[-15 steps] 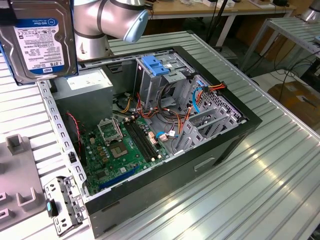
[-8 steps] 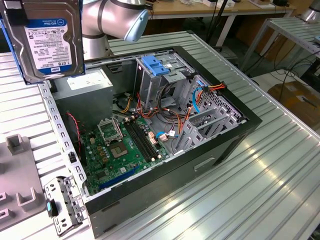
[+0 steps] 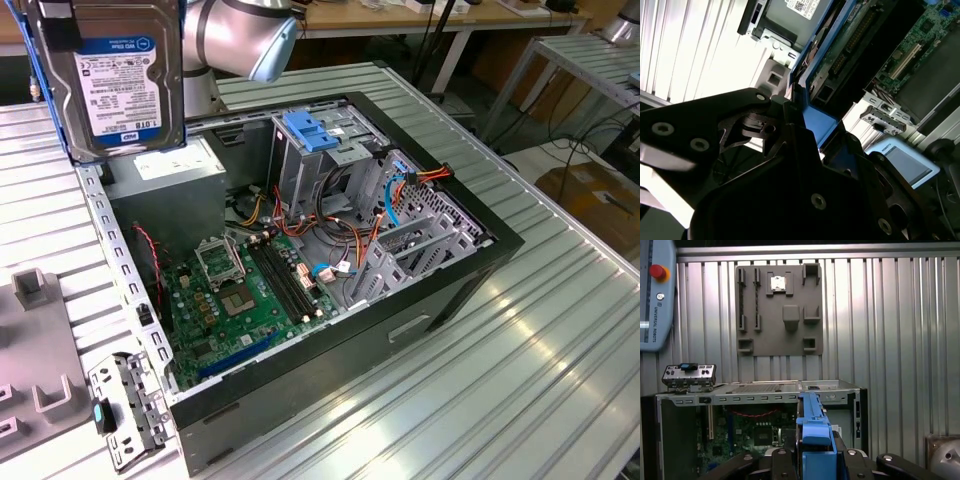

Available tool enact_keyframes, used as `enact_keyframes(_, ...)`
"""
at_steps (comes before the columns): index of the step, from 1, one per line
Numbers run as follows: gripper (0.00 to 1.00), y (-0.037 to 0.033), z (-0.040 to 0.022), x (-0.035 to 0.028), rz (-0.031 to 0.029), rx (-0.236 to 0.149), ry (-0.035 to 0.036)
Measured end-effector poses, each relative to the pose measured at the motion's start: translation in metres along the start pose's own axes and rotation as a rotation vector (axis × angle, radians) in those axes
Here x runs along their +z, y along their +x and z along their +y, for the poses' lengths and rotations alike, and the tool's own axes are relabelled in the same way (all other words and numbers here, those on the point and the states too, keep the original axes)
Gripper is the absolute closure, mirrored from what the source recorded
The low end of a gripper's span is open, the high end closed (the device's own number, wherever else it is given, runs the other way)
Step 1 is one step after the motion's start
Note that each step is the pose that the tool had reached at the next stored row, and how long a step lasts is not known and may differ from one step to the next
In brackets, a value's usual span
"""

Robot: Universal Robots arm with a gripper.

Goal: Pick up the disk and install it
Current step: 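Pick up the disk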

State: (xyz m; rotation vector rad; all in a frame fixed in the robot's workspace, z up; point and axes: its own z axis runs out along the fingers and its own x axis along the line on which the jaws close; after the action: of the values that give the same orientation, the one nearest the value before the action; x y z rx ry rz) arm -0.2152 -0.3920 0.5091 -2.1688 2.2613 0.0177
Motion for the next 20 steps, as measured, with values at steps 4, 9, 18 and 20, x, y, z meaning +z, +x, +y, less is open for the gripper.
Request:
enact_keyframes(4, 0.63, 0.0, -0.0098, 0.0001, 0.0001, 0.001, 0.0)
enact_keyframes(9, 0.63, 0.0, -0.0185, 0.0002, 0.0, 0.001, 0.0)
enact_keyframes(18, 0.63, 0.0003, -0.0404, 0.0005, 0.0, 0.003, 0.0001)
enact_keyframes(20, 0.63, 0.0009, -0.043, 0.0005, 0.0, 0.003, 0.0)
